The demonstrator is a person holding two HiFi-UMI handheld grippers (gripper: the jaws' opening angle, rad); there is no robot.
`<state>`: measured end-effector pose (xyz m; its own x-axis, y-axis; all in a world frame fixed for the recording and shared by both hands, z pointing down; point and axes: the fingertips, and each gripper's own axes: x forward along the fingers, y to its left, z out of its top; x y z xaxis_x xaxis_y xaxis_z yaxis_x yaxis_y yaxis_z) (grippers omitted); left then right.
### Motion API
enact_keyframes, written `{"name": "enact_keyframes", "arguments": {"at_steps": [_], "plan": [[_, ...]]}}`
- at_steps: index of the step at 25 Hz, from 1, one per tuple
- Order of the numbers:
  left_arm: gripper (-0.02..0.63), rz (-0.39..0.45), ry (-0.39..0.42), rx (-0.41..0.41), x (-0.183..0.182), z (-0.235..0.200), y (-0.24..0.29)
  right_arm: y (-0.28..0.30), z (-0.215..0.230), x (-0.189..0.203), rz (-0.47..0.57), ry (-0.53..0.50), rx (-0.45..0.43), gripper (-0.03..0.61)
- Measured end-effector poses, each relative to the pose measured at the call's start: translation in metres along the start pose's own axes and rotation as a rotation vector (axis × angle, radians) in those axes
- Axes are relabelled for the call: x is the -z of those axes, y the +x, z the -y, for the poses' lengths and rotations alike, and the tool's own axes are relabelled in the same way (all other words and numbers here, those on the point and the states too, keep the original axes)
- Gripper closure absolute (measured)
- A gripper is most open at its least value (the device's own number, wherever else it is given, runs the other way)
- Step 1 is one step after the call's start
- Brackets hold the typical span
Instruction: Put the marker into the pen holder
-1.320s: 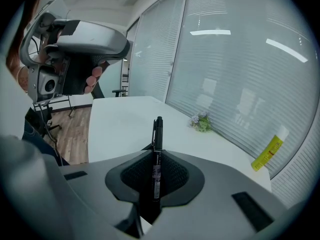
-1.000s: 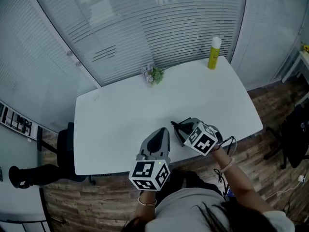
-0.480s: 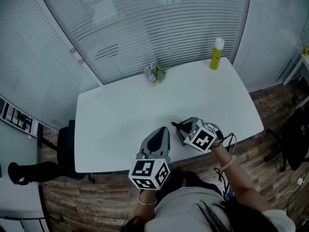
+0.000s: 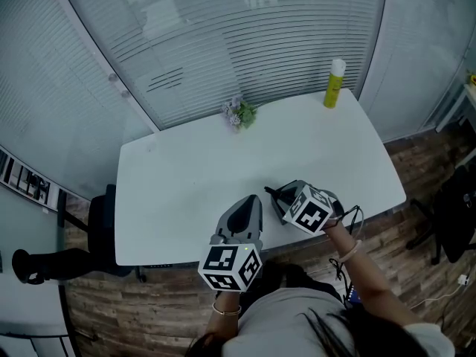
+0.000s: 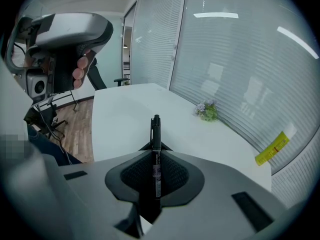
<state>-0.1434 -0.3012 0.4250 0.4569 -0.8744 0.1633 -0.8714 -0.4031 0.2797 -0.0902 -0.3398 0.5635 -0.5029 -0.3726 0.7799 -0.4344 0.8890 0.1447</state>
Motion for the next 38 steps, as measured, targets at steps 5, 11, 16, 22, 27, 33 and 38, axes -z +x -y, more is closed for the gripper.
{"name": "enact_keyframes", "arguments": {"at_steps": [5, 11, 16, 22, 27, 33, 38], "plan": [[0.595, -0.003, -0.004, -0.006, 0.0, -0.003, 0.0, 0.002, 0.002, 0.0, -0.009, -0.004, 0.005, 0.505], [0.595, -0.003, -0.009, -0.007, 0.001, -0.005, 0.001, 0.001, 0.005, 0.0, -0.003, -0.001, 0.011, 0.505], [0.595, -0.007, -0.011, 0.002, 0.001, -0.003, 0.005, -0.002, 0.008, -0.005, 0.02, -0.007, 0.024, 0.505], [0.595, -0.018, -0.017, 0.009, 0.004, -0.003, 0.011, 0.0, 0.008, -0.005, 0.034, 0.003, 0.011, 0.505], [0.595, -0.039, -0.037, 0.007, 0.01, -0.007, 0.015, -0.001, 0.007, -0.006, 0.043, 0.012, 0.007, 0.505], [0.595, -0.041, -0.04, 0.013, 0.009, -0.006, 0.019, -0.002, 0.007, -0.005, 0.038, 0.002, 0.008, 0.5], [0.595, -0.042, -0.046, 0.021, 0.009, -0.003, 0.022, -0.001, 0.007, -0.005, 0.041, -0.006, 0.013, 0.504]]}}
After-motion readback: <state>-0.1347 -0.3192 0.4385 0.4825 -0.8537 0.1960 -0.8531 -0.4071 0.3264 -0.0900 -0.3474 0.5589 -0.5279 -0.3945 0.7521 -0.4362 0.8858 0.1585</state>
